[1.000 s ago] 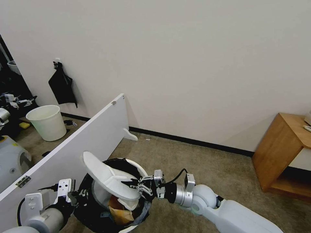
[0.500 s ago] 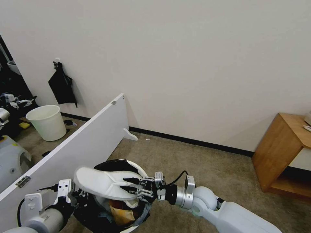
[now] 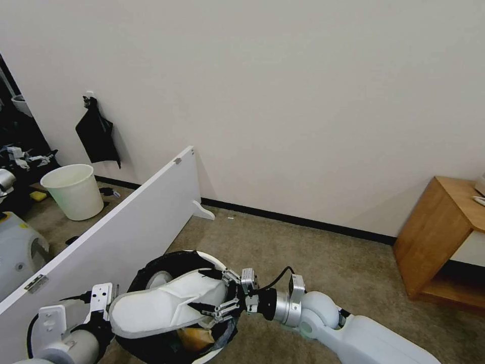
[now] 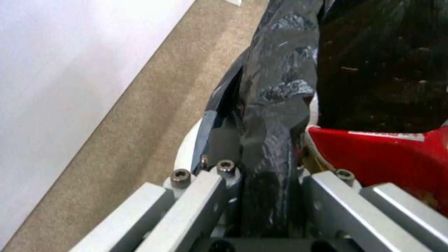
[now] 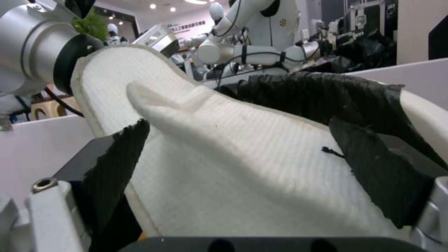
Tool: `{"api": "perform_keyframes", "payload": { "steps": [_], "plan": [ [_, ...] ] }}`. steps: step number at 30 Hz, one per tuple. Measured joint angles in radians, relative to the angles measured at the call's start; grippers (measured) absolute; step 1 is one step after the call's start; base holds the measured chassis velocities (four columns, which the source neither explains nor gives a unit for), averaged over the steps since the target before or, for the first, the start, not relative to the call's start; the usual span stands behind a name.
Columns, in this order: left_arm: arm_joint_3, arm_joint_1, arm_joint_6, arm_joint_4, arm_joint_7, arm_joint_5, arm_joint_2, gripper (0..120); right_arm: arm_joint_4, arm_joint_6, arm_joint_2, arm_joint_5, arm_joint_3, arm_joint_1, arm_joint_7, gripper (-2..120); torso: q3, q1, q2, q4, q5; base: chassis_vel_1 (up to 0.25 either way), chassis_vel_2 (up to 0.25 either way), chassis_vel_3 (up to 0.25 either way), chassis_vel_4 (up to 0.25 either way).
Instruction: Pick up the trash bin, then pick up the garbage from the floor and place it into the trash bin.
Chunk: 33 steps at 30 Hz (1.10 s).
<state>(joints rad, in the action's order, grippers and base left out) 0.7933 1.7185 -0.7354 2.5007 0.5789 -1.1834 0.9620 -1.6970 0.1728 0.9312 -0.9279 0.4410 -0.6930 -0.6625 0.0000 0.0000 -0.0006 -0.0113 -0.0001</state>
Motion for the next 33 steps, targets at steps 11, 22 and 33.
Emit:
{"api": "perform_keyframes", "payload": {
  "steps": [11, 22, 33],
  "plan": [
    [-0.016, 0.021, 0.0, 0.0, 0.056, -0.065, -0.022, 3, 0.002, -0.003, -0.002, 0.0, 0.0, 0.002, 0.001, 100, 0.0, 0.0, 0.0, 0.0, 0.0, 0.0, 0.0, 0.0, 0.0],
    [0.002, 0.051, 0.0, 0.0, 0.095, -0.124, -0.065, 3, 0.013, -0.004, -0.001, -0.001, -0.001, 0.002, 0.002, 100, 0.0, 0.0, 0.0, -0.0002, 0.0003, 0.0, 0.0, 0.0, 0.0],
    [0.019, 0.04, 0.0, 0.0, 0.099, -0.144, -0.075, 3, 0.002, 0.0, -0.016, -0.004, -0.011, -0.001, 0.0, 100, 0.0, 0.0, 0.0, 0.0, 0.0, 0.0, 0.0, 0.0, 0.0]
  ]
}}
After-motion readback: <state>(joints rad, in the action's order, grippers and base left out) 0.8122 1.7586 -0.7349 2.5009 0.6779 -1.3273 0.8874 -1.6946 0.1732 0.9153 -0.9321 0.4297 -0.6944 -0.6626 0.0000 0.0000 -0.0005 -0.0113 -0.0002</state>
